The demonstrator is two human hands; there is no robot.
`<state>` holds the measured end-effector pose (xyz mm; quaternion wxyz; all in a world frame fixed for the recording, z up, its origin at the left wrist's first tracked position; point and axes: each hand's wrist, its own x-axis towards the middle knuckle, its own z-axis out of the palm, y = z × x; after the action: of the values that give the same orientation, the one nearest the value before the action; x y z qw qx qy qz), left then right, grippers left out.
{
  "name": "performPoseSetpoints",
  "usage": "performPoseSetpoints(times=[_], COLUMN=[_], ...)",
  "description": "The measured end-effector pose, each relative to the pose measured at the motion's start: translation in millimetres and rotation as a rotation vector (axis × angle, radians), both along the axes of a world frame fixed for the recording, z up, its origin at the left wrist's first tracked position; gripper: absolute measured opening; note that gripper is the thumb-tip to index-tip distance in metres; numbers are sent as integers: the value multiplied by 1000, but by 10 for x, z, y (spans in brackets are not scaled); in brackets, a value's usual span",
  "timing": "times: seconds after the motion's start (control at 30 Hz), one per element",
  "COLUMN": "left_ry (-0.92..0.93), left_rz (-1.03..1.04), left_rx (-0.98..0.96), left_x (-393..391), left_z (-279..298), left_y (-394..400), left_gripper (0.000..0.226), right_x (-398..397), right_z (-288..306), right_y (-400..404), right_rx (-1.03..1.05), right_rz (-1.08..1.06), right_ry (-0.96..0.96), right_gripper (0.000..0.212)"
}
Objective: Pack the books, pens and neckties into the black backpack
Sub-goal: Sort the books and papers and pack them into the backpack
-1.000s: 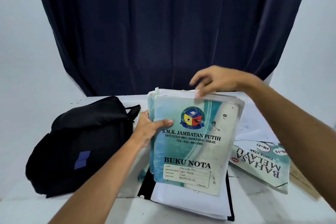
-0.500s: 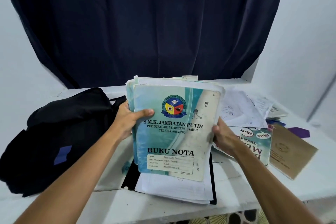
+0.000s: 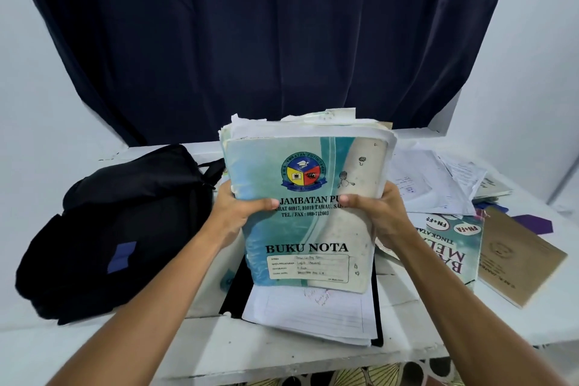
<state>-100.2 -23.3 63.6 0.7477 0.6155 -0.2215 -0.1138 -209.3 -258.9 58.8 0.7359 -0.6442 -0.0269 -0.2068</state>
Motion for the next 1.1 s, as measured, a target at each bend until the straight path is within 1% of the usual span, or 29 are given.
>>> performPoseSetpoints(times=[0.07, 0.13, 0.2, 0.23, 0.3, 0.4, 0.43, 0.5, 0.53, 0.57, 0.63, 0.7, 0.8, 0.83, 0.9, 0.93, 1.03, 1.07, 1.1], left_ry=[-9, 3, 23, 34, 46, 22, 14, 4, 3, -1, 14, 32, 44, 34, 16, 7, -5, 4, 23], left_rz=[-2, -6, -37, -59, -87, -51, -23, 26, 39, 39, 10, -12, -15, -22, -31, -30, -28, -30, -29], left_rx=[-12, -32, -47, -46, -29, 0, 0, 5, 23, 54, 124, 170, 182, 173, 158, 155, 182, 187, 187], left_x=[29, 41, 20, -4, -42, -41, -40, -62, -82, -103, -135, -136, -127, -118, -77, -57, -15, -19, -30], left_z=[38, 41, -31, -77, -150, -181, -199, -262, -304, -347, -416, -447, -438, -424, -392, -374, -370, -400, -441], left_y=[-8, -14, -25, -37, -70, -108, -108, -102, -95, -84, -65, -59, -64, -68, -76, -78, -75, -77, -78], left_gripper=[52, 57, 51, 46, 46, 45, 47, 61, 68, 68, 53, 42, 43, 48, 61, 66, 67, 66, 66], right_x=[21, 36, 24, 8, -35, -72, -73, -80, -86, -87, -85, -70, -73, -75, -92, -98, -93, -91, -89], right_z=[75, 76, -4, -66, -163, -188, -194, -221, -248, -280, -322, -332, -337, -334, -290, -259, -262, -292, -334], right_y=[9, 21, 29, 21, -27, -119, -140, -163, -166, -165, -164, -167, -140, -137, -129, -127, -157, -162, -165], right_rx=[-22, -25, -33, -28, -6, 1, 1, -5, -12, -21, -30, -21, -14, -13, -6, -9, -25, -30, -36], right_rz=[-17, -40, -58, -63, -66, 9, 45, 90, 98, 104, 94, 84, 55, 42, 15, 1, 10, 20, 31], right_ry=[-38, -65, -69, -67, -51, 7, 35, 92, 114, 127, 140, 139, 109, 95, 71, 66, 72, 83, 102], right_gripper=[46, 49, 49, 49, 52, 60, 67, 81, 85, 87, 89, 87, 75, 65, 35, 26, 25, 28, 40])
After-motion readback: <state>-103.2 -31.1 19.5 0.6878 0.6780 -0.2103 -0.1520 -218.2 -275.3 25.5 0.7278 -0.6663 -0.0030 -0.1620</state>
